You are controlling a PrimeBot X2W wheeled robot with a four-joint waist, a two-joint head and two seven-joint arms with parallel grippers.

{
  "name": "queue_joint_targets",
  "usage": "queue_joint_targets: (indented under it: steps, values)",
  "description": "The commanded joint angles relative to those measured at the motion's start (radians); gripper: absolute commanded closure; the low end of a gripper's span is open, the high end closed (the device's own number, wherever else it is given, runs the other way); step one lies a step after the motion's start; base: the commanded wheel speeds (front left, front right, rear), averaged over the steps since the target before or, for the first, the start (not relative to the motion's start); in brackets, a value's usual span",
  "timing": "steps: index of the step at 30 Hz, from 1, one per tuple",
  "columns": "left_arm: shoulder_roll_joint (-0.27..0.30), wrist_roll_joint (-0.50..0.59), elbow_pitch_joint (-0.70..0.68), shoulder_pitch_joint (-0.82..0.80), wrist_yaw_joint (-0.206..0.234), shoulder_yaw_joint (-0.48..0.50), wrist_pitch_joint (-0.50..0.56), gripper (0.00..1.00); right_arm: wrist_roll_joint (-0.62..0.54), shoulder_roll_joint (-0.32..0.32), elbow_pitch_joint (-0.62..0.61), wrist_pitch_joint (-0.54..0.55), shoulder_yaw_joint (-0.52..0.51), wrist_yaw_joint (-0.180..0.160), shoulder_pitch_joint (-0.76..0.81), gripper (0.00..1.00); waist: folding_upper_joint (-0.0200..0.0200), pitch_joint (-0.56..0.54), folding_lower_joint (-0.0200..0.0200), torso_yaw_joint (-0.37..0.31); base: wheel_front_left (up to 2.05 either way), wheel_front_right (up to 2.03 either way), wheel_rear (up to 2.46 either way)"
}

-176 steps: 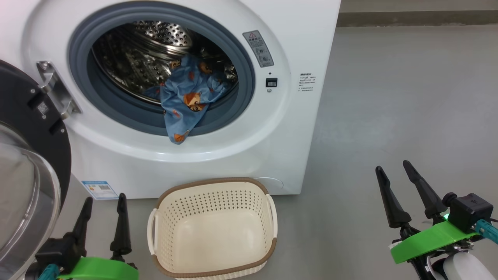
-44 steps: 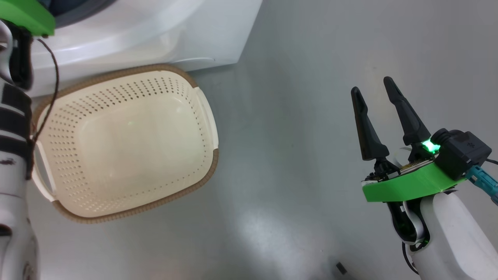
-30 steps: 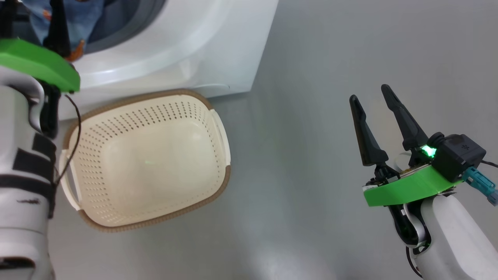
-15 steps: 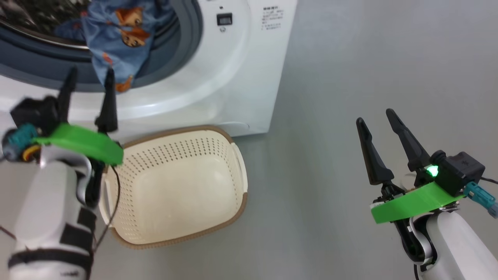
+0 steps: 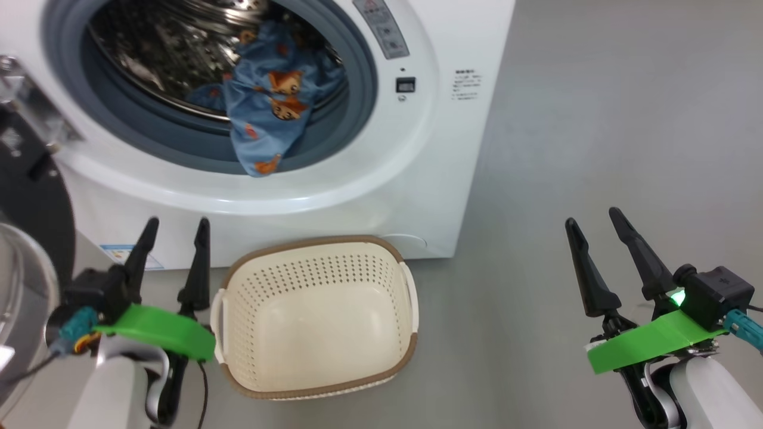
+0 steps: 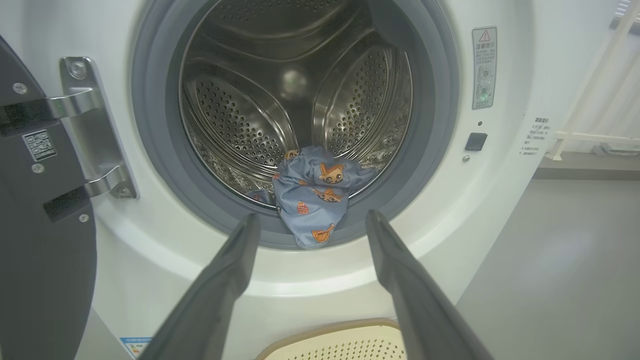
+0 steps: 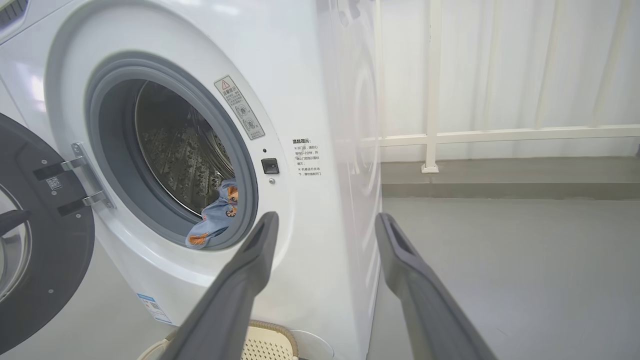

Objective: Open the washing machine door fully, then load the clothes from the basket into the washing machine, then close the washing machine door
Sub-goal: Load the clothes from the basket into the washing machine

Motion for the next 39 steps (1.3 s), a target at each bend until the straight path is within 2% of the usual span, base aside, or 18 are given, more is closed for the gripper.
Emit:
queue_joint_targets:
  steps: [1, 8, 19, 39]
  values:
    - [0.033, -0.008, -0.044, 0.028, 0.001, 0.030, -0.006, 0.00, 0.013, -0.015, -0.023, -0.008, 0.009, 0.005, 0.019, 0.00, -0.0001, -0.056, 0.0001, 0.051, 0.00, 0.00, 0.00]
    - [0.030, -0.019, -0.090, 0.154, 0.002, 0.045, -0.006, 0.00, 0.020, -0.028, -0.026, -0.008, -0.006, 0.005, 0.061, 0.00, -0.0001, -0.106, 0.0001, 0.079, 0.00, 0.00, 0.00]
    - [0.022, -0.026, -0.165, 0.281, 0.021, 0.071, -0.006, 0.00, 0.031, -0.041, -0.030, -0.008, -0.027, 0.005, 0.104, 0.00, -0.0001, -0.160, 0.0001, 0.087, 0.00, 0.00, 0.00]
    - [0.016, -0.053, -0.227, 0.326, 0.043, 0.075, -0.005, 0.00, 0.025, -0.040, -0.029, -0.008, -0.048, 0.005, 0.121, 0.00, -0.0001, -0.159, 0.0001, 0.085, 0.00, 0.00, 0.00]
